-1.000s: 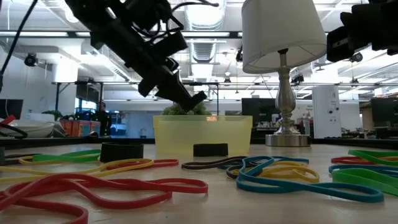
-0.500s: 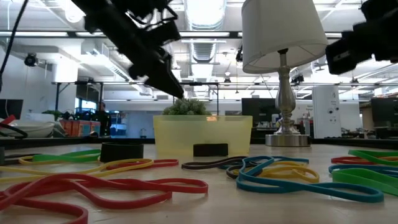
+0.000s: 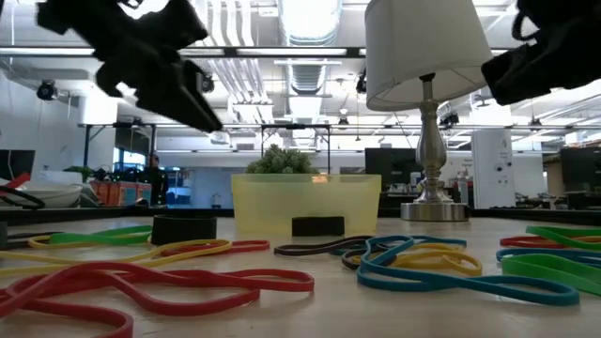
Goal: Pick and place rubber bands into bin
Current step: Put the green rubber band into the yellow bin
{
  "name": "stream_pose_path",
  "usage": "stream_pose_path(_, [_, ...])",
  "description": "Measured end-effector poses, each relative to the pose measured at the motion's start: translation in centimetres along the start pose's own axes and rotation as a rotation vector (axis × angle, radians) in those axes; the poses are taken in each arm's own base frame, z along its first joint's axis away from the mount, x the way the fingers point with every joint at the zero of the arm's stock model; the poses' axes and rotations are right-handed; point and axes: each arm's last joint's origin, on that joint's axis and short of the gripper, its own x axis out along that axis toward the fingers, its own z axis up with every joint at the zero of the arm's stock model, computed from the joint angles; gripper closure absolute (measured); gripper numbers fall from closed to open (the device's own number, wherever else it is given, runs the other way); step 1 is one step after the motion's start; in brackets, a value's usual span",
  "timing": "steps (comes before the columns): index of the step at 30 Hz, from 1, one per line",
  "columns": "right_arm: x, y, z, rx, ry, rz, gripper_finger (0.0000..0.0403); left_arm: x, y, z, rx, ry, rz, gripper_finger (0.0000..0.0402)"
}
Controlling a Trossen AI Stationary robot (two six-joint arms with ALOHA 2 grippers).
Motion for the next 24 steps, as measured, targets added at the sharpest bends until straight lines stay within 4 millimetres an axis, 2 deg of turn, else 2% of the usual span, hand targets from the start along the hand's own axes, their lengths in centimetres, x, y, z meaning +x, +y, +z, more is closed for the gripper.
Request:
stream_pose_path(6, [2.5, 2.6, 1.2, 0.001, 0.214, -0.005, 0.0335, -0.8, -0.7, -2.2, -0.047, -0.096, 0.015, 0.0238])
stream_pose_path(10, [4.8, 4.5, 0.5, -0.03, 0.386, -0.021, 0.0335, -1.3, -0.9, -3.1, -0.07, -0.171, 0.012, 0.0238])
stream_pose_path(14, [6.6, 5.8, -0.3, -0.092, 0.526, -0.125, 0.0335, -1.8, -0.7, -3.5, -0.078, -0.224, 0.018, 0.0238])
stream_pose_path(20, [8.3, 6.6, -0.8, -0.155, 0.602, -0.205, 0.0335, -2.4, -0.5, -3.4, -0.067, -0.283, 0.017, 0.0238])
stream_pose_path(24, [8.6, 6.7, -0.9, -0.15, 0.607, -0.209, 0.0335, -2.4, -0.6, -3.3, -0.05, -0.29, 0.017, 0.0238])
